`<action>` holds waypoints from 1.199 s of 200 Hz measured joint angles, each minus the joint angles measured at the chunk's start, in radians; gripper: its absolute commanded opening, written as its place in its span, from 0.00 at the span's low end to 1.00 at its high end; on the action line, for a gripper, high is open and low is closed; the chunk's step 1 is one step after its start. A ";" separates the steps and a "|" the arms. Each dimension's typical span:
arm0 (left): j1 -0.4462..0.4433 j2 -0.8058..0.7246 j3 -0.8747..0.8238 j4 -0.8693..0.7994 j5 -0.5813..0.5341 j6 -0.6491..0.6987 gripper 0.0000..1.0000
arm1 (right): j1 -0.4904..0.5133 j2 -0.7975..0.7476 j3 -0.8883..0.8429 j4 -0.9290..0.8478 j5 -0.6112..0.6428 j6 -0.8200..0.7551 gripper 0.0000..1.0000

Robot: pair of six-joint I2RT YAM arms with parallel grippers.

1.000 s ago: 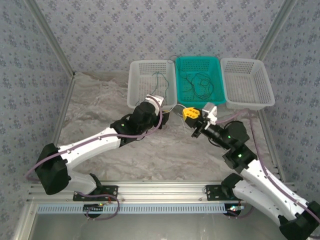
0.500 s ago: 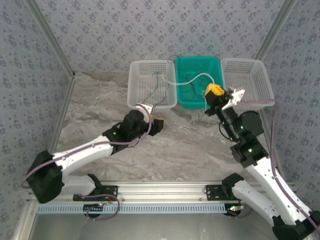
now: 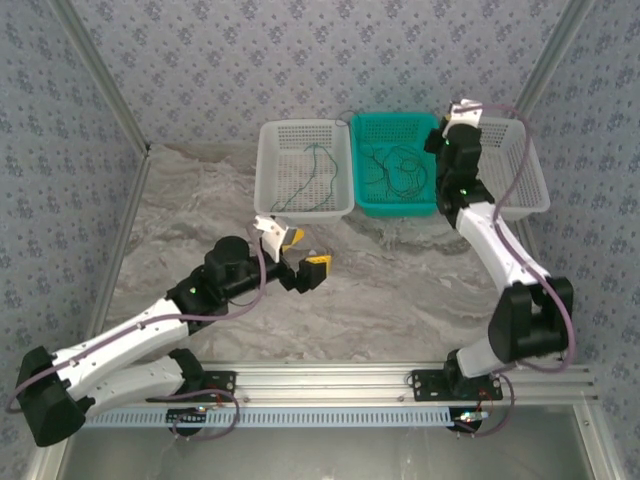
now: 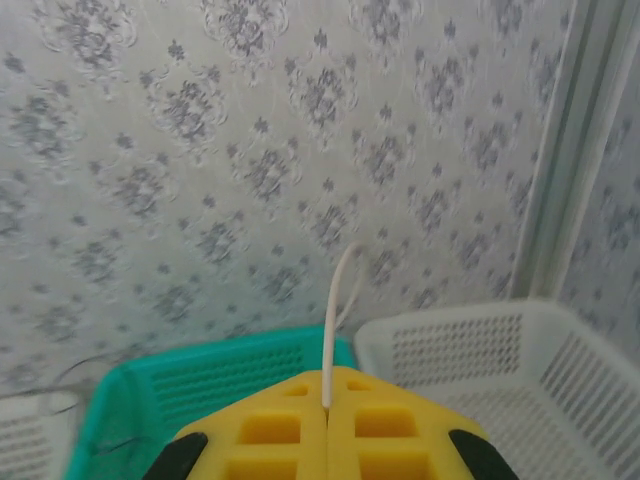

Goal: Untangle the cables

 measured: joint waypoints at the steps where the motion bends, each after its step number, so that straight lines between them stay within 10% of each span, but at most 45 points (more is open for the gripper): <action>1: 0.000 -0.001 -0.001 -0.001 0.000 0.001 0.99 | 0.000 0.005 0.003 0.002 0.002 -0.004 0.00; 102: 0.029 -0.120 -0.074 -0.097 -0.079 0.075 0.99 | -0.154 0.467 0.348 -0.018 0.121 -0.282 0.00; 121: 0.034 -0.121 -0.077 -0.102 -0.082 0.072 1.00 | -0.196 0.527 0.389 -0.098 0.117 -0.246 0.13; 150: 0.034 -0.126 -0.080 -0.100 -0.090 0.056 0.99 | -0.245 0.557 0.406 -0.245 0.068 -0.139 0.65; 240: 0.035 -0.068 -0.079 -0.107 -0.161 -0.051 0.99 | -0.241 0.305 0.322 -0.517 -0.212 0.187 0.84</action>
